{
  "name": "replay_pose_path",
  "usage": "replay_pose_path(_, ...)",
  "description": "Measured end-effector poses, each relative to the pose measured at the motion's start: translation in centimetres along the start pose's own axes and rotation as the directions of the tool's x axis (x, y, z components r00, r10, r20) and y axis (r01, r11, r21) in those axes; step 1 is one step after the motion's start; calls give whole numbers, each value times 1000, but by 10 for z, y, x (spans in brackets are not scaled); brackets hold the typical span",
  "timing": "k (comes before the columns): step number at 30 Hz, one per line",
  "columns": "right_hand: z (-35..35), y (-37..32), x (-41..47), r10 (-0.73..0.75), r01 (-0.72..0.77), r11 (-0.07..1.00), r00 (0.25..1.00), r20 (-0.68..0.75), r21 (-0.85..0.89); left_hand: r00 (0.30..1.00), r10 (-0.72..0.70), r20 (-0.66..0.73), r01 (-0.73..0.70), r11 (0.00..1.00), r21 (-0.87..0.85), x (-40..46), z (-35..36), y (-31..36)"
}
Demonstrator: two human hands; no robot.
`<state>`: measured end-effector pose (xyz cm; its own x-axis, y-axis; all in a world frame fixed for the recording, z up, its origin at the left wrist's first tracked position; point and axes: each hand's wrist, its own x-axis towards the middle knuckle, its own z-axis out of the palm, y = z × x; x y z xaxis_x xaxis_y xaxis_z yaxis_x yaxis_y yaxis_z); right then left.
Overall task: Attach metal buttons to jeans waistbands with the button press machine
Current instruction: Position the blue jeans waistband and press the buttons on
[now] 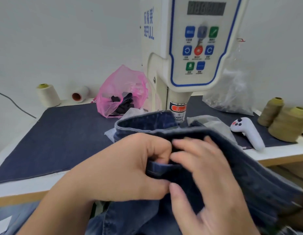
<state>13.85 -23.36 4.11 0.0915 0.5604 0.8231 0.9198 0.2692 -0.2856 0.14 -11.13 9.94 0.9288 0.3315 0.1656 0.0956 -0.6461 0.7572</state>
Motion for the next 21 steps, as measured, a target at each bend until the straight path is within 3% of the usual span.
replay_pose_path(4,-9,24,6,121,-243,932,908,402,268,997,42,57,-48,993,108,0,1,5)
replay_pose_path(6,-7,35,3,107,-261,927,872,477,270,994,11,113,-27,989,143,2,2,6)
replay_pose_path(10,-5,48,-14,139,-304,903,875,464,302,982,-37,184,18,994,103,6,1,2)
replay_pose_path(14,-18,61,-24,224,-407,799,885,409,444,997,14,70,-25,987,162,11,-1,-20)
replay_pose_path(17,-23,68,-26,227,-406,753,899,375,518,992,22,125,-22,1000,-2,17,3,-37)
replay_pose_path(21,-22,71,-29,261,-361,811,928,268,461,996,-4,89,27,965,-261,18,18,-50)
